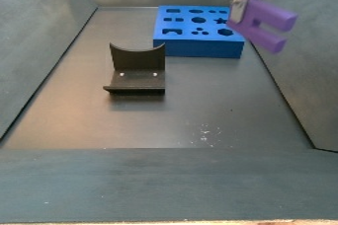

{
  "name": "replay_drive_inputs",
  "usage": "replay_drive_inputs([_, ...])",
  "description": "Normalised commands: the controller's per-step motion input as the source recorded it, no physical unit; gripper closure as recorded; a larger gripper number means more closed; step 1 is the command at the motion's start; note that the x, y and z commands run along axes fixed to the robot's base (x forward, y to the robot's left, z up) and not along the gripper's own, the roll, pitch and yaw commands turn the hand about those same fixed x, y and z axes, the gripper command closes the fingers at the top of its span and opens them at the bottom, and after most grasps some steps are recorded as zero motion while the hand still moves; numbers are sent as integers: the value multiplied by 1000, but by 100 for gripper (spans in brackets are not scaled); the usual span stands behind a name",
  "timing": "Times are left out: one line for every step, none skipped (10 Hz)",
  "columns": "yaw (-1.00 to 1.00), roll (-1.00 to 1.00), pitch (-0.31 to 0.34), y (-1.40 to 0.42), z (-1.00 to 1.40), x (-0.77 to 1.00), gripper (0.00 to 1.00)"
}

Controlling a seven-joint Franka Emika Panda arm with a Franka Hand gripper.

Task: Pick up the double-square object. Move up. Place the double-square object on the fixture. Regrasp the double-square object. Move to above the board. Insert the double-square object.
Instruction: Place the double-square object on the fixture.

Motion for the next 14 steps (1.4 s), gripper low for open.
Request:
replay_drive_inputs([-1000,-45,-36,74,-225,1000,100])
replay_drive_inputs([-1000,-53,-32,70,-214,1000,100])
replay_drive_inputs([-1000,-65,-40,65,-205,1000,100])
replay_drive_inputs([-981,-87,-50,62,-194,1000,100])
replay_drive_inputs([-660,-93,-32,59,-178,1000,100])
replay_drive_inputs([-510,-93,-27,57,-170,1000,100])
replay_drive_inputs([-335,-94,-25,53,-159,1000,100])
replay_drive_inputs([-187,-96,-21,51,-148,1000,100])
replay_drive_inputs([-101,-98,-14,49,-136,1000,100])
replay_drive_inputs([-82,-99,-11,48,-128,1000,100])
replay_drive_inputs([-60,-101,-1,46,-112,1000,100])
replay_drive_inputs([-51,-103,11,44,-103,1000,100])
replay_drive_inputs([-72,-1000,41,-747,542,1000,100])
replay_drive_inputs([-72,-1000,46,-780,582,1000,100])
